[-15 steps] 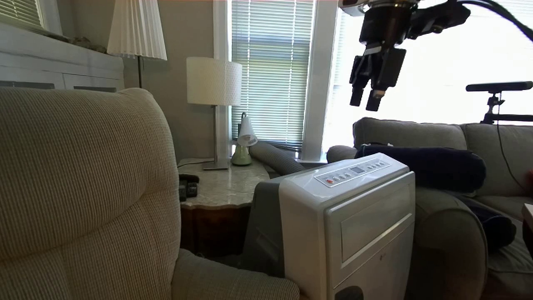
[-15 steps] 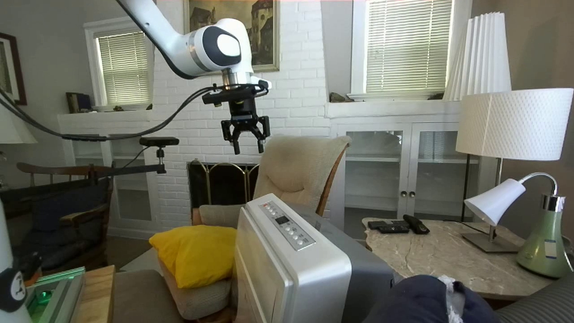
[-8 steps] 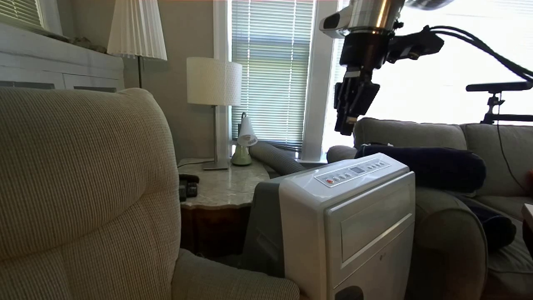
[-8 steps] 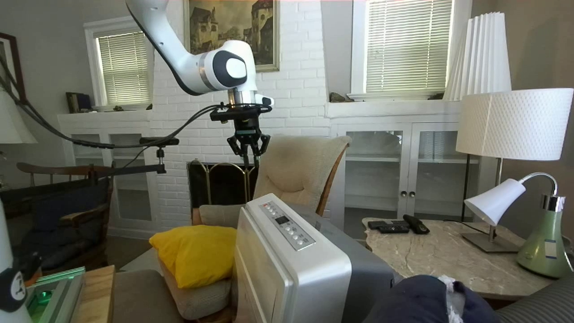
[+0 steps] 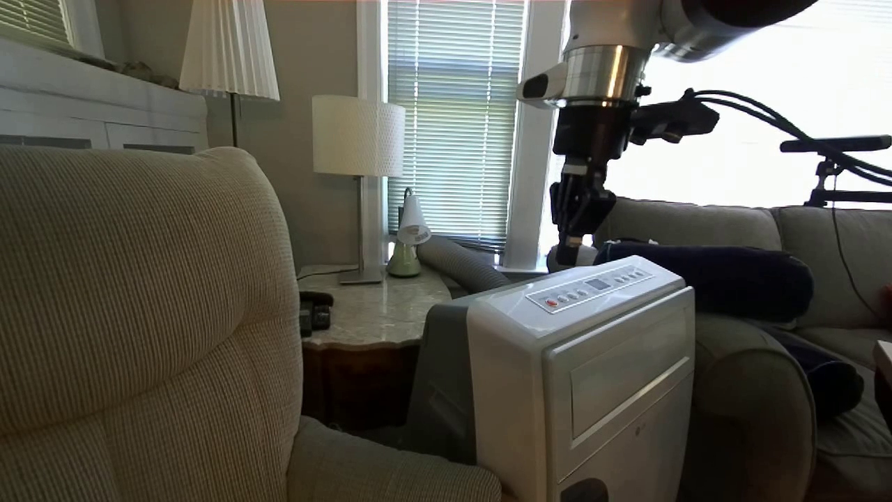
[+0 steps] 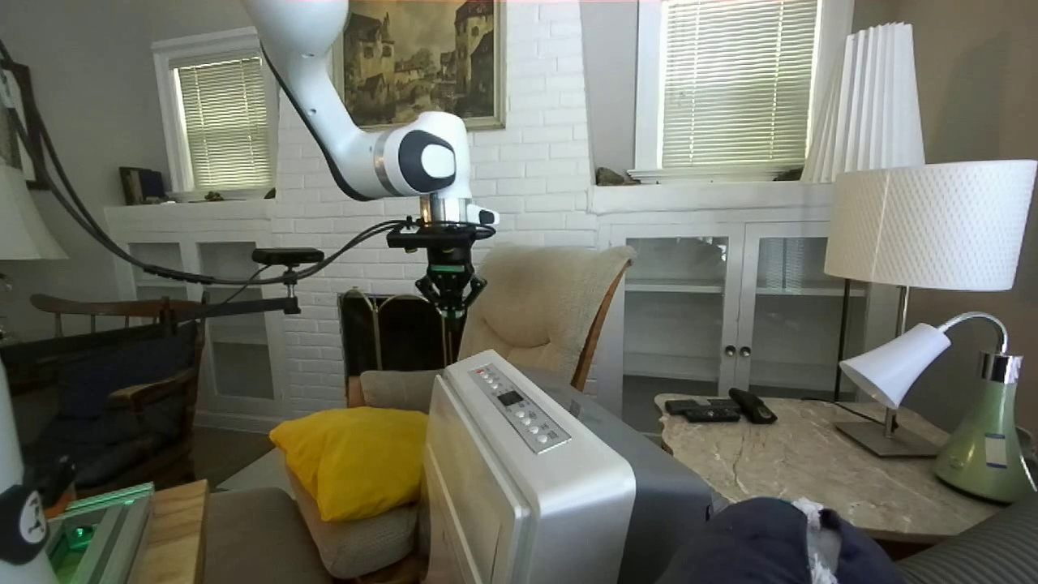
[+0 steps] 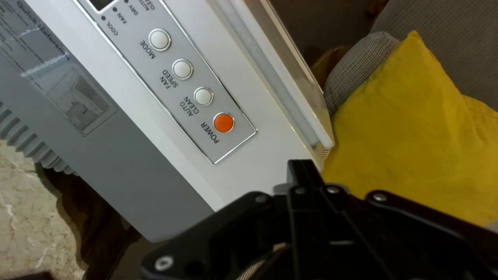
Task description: Turn on the air cooler
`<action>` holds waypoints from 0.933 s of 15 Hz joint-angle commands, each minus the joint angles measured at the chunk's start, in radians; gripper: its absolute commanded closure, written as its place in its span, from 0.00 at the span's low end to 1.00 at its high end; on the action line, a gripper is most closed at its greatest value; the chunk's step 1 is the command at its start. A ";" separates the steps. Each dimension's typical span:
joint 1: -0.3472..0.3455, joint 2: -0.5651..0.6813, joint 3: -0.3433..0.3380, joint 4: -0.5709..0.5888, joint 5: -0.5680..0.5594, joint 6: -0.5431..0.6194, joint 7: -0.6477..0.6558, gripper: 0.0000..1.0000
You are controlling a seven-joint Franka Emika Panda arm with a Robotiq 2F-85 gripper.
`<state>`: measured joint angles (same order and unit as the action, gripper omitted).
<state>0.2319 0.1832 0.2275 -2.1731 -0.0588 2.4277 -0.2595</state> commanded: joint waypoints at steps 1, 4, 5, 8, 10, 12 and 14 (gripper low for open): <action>-0.015 0.057 0.006 0.035 0.027 0.002 -0.002 1.00; -0.022 0.096 0.003 0.052 0.026 0.003 0.010 1.00; -0.022 0.107 -0.002 0.059 0.017 0.001 0.023 1.00; -0.024 0.131 -0.011 0.079 0.008 0.006 0.050 1.00; -0.025 0.141 -0.016 0.093 0.006 0.008 0.060 1.00; -0.025 0.151 -0.023 0.109 0.002 0.004 0.074 1.00; -0.020 0.163 -0.034 0.126 -0.012 -0.007 0.095 1.00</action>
<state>0.2113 0.3132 0.2011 -2.0880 -0.0589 2.4289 -0.2055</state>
